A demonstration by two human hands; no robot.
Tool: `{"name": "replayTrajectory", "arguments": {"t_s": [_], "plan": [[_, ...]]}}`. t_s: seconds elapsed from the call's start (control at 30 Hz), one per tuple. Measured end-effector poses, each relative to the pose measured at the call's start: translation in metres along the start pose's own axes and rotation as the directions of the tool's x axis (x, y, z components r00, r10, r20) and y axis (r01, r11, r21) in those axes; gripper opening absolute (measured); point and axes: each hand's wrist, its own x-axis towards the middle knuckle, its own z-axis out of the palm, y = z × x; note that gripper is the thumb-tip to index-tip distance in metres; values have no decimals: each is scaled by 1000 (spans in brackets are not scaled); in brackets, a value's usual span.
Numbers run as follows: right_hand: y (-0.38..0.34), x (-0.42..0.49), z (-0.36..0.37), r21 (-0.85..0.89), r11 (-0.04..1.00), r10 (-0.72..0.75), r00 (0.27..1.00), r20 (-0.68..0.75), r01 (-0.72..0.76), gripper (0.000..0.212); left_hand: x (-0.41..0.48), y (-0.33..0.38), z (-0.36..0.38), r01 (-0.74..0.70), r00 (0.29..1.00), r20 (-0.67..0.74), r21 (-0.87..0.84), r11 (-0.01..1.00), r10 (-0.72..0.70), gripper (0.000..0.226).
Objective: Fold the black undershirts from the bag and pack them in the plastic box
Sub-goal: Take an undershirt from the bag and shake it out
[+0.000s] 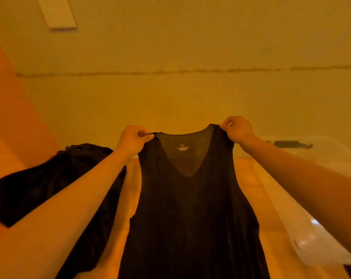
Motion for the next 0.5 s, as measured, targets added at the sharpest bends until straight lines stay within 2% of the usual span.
{"name": "replayTrajectory", "arguments": {"t_s": [0.13, 0.33, 0.5], "plan": [[34, 41, 41, -70, 997, 38, 999, -7, -38, 19, 40, -45, 48, 20, 999, -46, 46, 999, -18, 13], [61, 84, 83, -51, 994, 91, 996, -22, -92, 16, 87, -86, 83, 16, 998, -63, 140, 990, -8, 16], [75, 100, 114, -147, 987, 59, 996, -68, -68, 18, 115, -107, 98, 11, 998, -59, 155, 988, -2, 16]]}}
